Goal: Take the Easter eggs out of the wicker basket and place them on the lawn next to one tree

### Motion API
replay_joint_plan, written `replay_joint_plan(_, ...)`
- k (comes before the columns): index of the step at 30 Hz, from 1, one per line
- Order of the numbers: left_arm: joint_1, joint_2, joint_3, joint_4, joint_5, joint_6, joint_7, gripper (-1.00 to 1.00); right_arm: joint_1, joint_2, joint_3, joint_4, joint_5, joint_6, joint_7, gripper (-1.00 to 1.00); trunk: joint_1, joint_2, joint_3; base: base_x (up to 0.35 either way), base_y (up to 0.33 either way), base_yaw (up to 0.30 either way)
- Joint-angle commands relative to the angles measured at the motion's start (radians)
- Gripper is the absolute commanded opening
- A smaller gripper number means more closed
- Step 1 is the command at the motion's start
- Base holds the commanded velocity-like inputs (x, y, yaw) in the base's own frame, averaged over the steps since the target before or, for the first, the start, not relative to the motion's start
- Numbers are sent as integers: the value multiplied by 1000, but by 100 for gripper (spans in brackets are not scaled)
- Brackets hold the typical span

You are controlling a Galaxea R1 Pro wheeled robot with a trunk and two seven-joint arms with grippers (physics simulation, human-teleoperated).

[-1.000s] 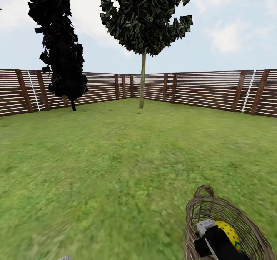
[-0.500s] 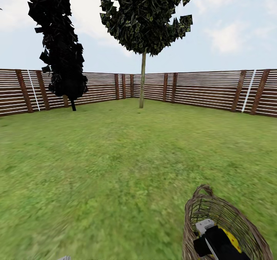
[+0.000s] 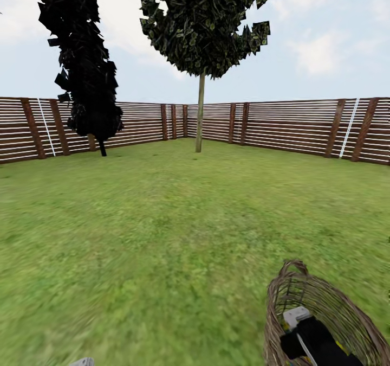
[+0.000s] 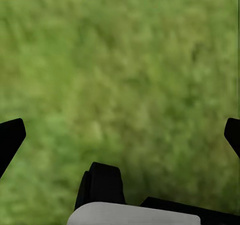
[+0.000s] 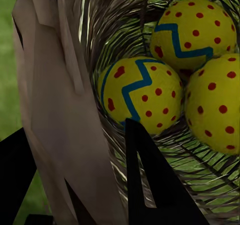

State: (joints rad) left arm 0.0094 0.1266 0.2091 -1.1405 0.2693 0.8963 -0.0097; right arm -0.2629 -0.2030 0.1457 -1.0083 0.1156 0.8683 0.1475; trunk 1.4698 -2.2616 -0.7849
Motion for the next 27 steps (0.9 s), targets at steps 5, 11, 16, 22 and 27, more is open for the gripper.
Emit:
replay_joint_plan(5,0,-1,1,-1,2,4,0,100,-1,1,-50,-3,24,6,10,-100,0,0,4,0,0,-236)
replay_joint_plan(11,1,-2,0,-1,2,4,1,100,-1,2,-51,-7,24,6,11,-100,0,0,10,0,0,-251)
replay_joint_plan(16,1,-1,0,-1,2,4,2,100,-1,2,-51,-7,24,6,11,-100,0,0,15,0,0,-251)
replay_joint_plan(22,0,-2,1,-1,1,4,1,100,-1,2,-51,-4,24,6,10,-100,0,0,21,0,0,-251)
replay_joint_plan(27,0,-2,-1,-4,1,4,0,100,-1,4,-47,-3,30,6,9,-100,0,0,22,0,0,-107)
